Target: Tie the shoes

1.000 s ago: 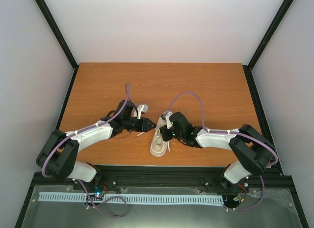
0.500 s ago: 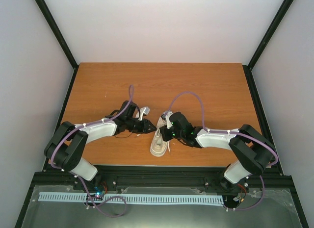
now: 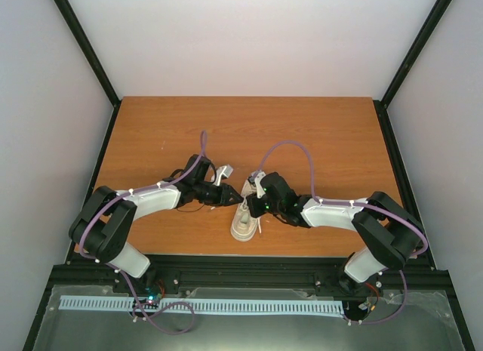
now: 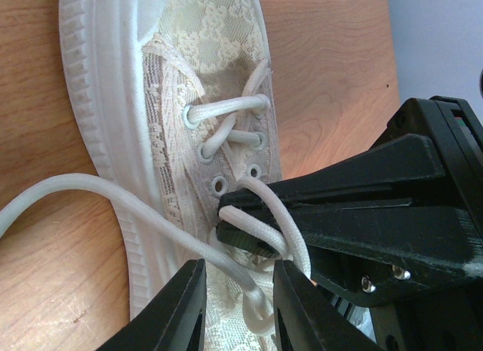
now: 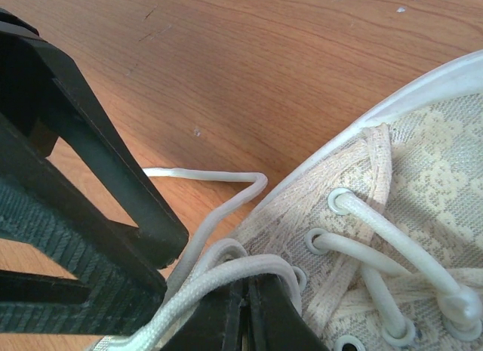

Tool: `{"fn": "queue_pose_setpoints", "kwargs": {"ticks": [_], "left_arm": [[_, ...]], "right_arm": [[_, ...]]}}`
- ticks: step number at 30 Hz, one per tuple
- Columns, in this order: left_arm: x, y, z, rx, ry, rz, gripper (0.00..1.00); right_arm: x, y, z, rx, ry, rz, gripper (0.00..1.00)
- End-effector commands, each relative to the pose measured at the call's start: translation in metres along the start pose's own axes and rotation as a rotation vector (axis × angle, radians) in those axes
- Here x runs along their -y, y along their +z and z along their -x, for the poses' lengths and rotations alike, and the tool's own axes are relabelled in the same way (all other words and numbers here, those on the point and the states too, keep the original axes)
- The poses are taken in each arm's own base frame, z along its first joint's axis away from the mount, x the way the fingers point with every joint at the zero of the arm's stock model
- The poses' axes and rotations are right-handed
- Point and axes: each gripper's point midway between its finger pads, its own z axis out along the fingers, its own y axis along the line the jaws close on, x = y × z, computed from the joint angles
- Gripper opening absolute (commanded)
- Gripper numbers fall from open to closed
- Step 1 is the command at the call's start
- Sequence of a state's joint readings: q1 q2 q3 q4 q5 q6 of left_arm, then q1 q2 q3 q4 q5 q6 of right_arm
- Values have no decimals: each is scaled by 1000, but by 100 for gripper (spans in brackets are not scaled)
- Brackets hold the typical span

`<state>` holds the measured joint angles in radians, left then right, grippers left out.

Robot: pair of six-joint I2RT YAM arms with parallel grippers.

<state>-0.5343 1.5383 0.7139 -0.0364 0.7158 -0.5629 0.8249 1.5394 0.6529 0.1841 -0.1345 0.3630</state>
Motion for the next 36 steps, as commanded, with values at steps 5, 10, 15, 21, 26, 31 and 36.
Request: {"fn": "queue_pose_setpoints", "kwargs": {"ticks": [5, 10, 15, 21, 26, 31, 36], "left_arm": [[20, 2, 14, 21, 69, -59, 28], [21, 4, 16, 21, 71, -66, 29], [19, 8, 16, 15, 67, -65, 29], [23, 9, 18, 20, 72, -78, 31], [23, 12, 17, 13, 69, -80, 34], [24, 15, 17, 12, 67, -86, 34], [27, 14, 20, 20, 70, -87, 37]], "right_arm": [[4, 0, 4, 9, -3, -16, 3], [3, 1, 4, 8, -3, -13, 3], [3, 1, 4, 6, -1, -12, 3], [2, 2, 2, -1, -3, -6, 3], [2, 2, 3, 0, -5, -6, 3], [2, 2, 1, -4, -5, -4, 3], [2, 2, 1, -5, -5, -2, 3]]}}
